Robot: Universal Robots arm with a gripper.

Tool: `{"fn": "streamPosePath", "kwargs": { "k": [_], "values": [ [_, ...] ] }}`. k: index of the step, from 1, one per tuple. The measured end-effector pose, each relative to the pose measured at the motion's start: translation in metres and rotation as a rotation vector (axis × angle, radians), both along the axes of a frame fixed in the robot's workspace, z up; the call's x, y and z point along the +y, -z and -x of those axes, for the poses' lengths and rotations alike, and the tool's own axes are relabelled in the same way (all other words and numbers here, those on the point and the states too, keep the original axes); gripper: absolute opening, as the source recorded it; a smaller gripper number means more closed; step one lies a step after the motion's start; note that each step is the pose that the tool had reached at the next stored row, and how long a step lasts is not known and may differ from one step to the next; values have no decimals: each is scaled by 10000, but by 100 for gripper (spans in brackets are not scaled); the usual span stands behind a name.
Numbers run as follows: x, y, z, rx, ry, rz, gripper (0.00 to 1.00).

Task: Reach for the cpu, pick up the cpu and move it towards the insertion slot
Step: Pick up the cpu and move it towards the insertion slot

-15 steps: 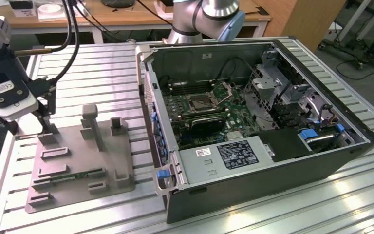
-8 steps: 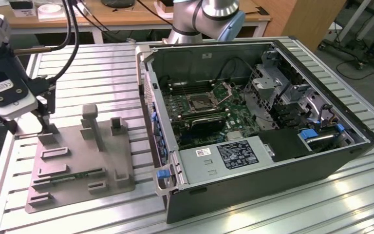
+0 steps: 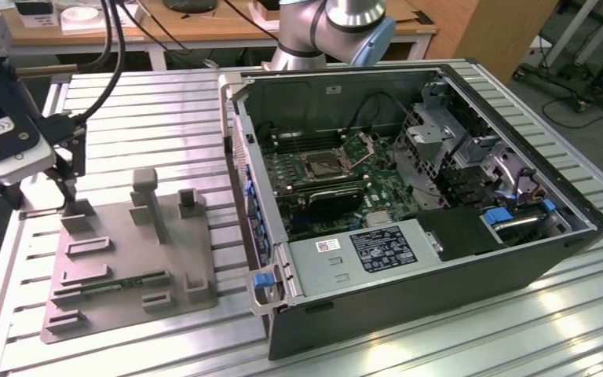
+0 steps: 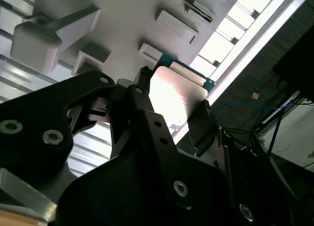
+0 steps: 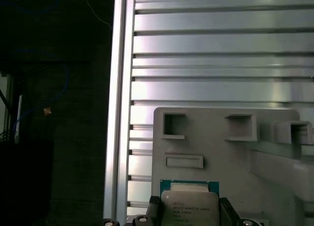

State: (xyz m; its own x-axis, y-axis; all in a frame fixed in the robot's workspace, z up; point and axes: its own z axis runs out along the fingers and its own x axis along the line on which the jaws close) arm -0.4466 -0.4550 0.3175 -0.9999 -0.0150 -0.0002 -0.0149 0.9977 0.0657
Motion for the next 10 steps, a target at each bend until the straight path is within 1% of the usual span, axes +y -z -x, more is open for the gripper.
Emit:
{"fn": "streamPosePath", "kwargs": {
  "k": [10],
  "values": [
    [0, -185, 0, -1, 0, -7, 55]
  ]
}}
